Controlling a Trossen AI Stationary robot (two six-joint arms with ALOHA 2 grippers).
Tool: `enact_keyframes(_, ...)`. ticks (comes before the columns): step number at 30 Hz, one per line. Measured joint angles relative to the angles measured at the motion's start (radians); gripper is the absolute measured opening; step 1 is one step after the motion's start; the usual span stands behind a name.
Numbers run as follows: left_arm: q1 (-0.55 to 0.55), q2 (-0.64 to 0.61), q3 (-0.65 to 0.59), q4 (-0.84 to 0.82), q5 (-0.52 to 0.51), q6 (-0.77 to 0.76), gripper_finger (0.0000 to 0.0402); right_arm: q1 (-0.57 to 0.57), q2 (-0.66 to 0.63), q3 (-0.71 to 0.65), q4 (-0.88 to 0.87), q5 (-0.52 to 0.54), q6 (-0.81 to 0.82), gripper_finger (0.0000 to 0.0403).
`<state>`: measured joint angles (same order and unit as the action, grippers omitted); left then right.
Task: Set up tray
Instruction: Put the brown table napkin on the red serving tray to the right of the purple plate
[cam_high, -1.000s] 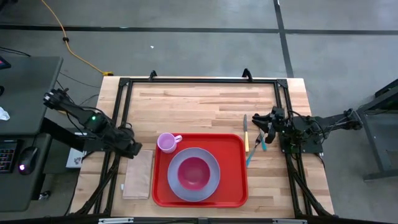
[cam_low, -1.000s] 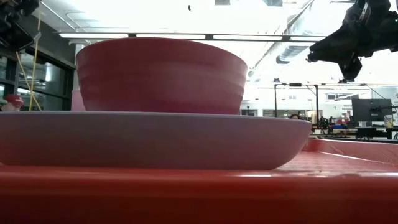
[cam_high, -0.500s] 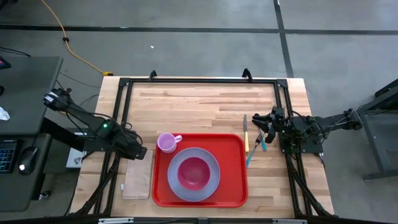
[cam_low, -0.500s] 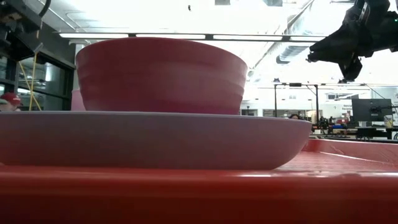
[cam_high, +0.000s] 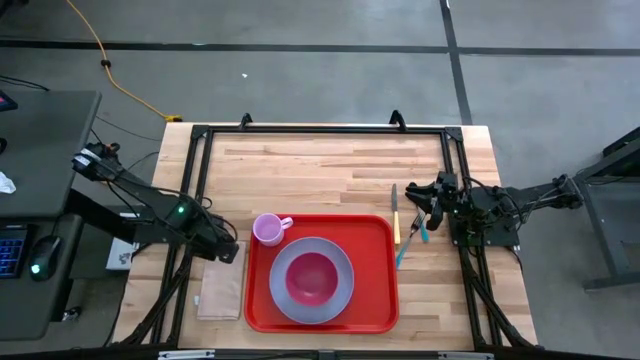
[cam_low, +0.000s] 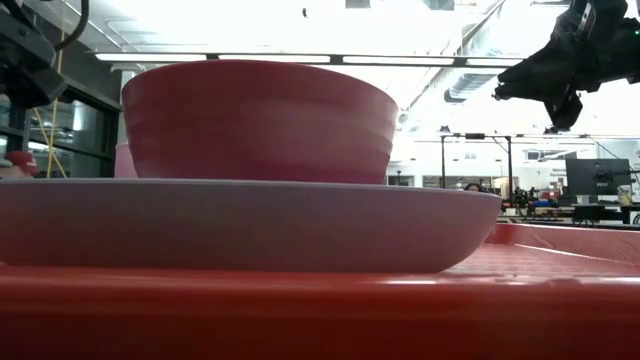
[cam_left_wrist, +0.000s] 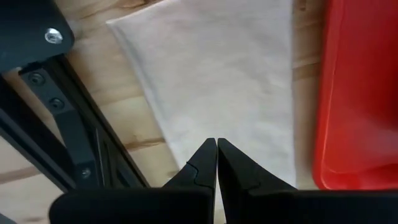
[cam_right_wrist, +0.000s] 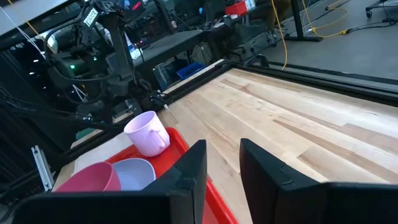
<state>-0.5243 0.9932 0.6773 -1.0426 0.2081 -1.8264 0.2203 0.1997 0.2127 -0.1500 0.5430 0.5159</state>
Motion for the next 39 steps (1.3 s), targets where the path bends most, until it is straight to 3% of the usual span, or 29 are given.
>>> enact_keyframes(8,0.0,0.0,0.0,-0.013,-0.005,0.096,0.0044,0.0,0.0,0.0,0.0,-0.001,0.0,0.0074)
enact_keyframes(22,0.0,0.0,0.0,-0.086,0.021,-0.008,0.0044,0.0,0.0,0.0,0.001,-0.03,0.011,0.0074)
enact_keyframes(39,0.0,0.0,0.0,-0.089,0.041,-0.01,0.0057,0.0,0.0,0.0,0.001,-0.035,0.008,0.0074)
